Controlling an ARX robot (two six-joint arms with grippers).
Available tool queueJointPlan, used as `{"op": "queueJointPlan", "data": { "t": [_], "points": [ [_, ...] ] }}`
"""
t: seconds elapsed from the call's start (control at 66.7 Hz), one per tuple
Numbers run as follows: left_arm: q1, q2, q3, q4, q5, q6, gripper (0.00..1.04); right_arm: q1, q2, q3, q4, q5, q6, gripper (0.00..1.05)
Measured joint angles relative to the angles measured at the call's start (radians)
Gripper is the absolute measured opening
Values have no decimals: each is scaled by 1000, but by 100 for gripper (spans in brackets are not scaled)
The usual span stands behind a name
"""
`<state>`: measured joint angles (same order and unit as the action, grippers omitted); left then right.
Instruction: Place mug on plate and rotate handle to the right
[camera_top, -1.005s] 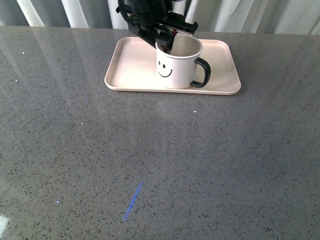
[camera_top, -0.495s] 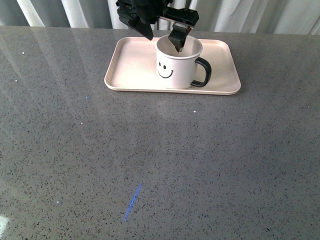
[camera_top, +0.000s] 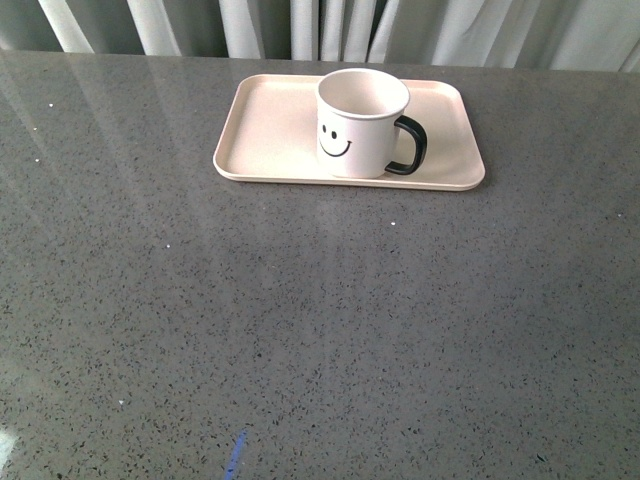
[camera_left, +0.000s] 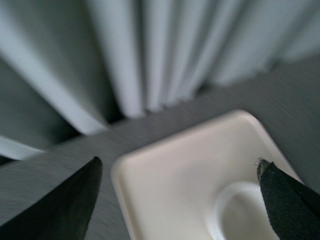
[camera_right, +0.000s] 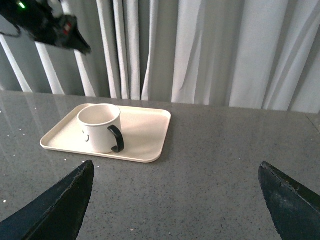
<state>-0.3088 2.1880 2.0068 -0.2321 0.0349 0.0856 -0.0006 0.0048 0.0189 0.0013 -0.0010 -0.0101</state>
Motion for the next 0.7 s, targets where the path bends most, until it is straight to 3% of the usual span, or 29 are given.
{"op": "queueJointPlan", "data": {
  "t": [0.06,0.09,0.195,0.435,0.705],
  "points": [
    [3,-96,-280,402,-219,-40,74,0,0,0,0,-1,0,96],
    [10,-135,-399,549,-271,-48,68,0,0,0,0,1,0,96],
    [61,-317,-868,985,-267,-72,44,0,0,0,0,3,0,96],
    [141,-557,-1310,1178,-209,-84,1,0,0,0,0,1,0,96],
    [198,-779,-1615,1243,-143,-84,1,0,0,0,0,1,0,96]
  ]
}}
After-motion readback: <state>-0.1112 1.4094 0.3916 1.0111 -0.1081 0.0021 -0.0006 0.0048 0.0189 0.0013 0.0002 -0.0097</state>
